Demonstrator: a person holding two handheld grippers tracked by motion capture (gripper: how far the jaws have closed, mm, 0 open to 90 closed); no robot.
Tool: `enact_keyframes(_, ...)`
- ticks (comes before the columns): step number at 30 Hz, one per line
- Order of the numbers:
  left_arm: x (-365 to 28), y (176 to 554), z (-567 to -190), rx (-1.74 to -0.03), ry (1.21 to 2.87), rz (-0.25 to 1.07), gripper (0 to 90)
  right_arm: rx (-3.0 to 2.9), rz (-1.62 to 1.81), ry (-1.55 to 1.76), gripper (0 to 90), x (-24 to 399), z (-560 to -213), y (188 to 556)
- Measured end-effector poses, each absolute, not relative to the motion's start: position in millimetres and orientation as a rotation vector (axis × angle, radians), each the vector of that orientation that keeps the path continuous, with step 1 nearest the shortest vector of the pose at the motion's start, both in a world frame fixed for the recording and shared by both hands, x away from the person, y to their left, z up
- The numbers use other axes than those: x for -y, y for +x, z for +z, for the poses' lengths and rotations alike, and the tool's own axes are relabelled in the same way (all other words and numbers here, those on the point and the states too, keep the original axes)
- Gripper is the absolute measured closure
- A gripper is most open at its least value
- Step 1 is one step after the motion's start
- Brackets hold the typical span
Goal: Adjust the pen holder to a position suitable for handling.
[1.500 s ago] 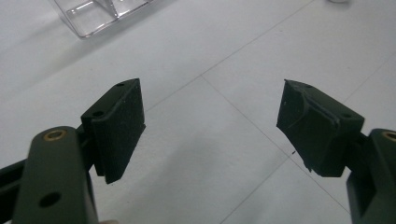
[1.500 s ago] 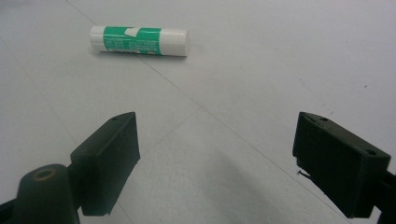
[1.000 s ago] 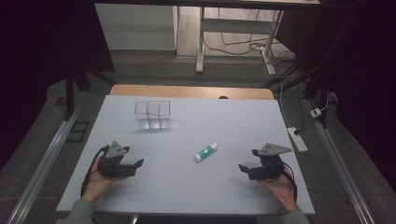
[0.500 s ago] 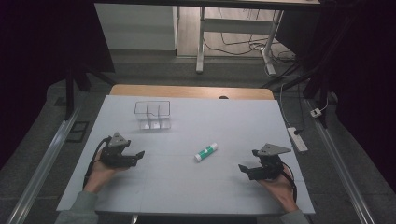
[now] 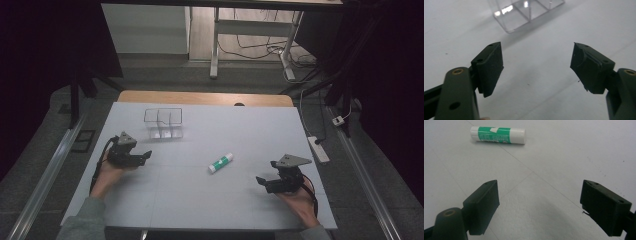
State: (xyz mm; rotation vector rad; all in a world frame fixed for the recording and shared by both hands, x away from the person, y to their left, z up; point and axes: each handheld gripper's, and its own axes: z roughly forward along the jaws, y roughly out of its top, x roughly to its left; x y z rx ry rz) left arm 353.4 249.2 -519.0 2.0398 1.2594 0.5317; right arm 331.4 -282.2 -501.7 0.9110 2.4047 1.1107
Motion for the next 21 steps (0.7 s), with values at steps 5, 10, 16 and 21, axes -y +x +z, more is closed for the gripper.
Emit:
enact_keyframes(5, -251.9, 360.1, -517.9, -1.269, 2.029, 0.546, 28.8, -2.396, 1.102, 0.926, 15.4, 284.1, -501.1, 331.1)
enact_keyframes(10, -254.6, 368.2, -520.3, -1.293, 2.005, 0.536, 32.7, -2.399, 1.097, 0.925, 15.4, 284.1, -501.6, 331.1)
enact_keyframes(16, -254.4, 378.5, -520.1, -1.327, 1.975, 0.582, 38.2, -2.403, 1.085, 0.917, 15.3, 282.0, -502.6, 330.0)
enact_keyframes(21, -256.4, 386.1, -519.2, -1.317, 1.969, 0.605, 45.9, -2.397, 1.090, 0.923, 15.4, 282.4, -503.1, 329.4)
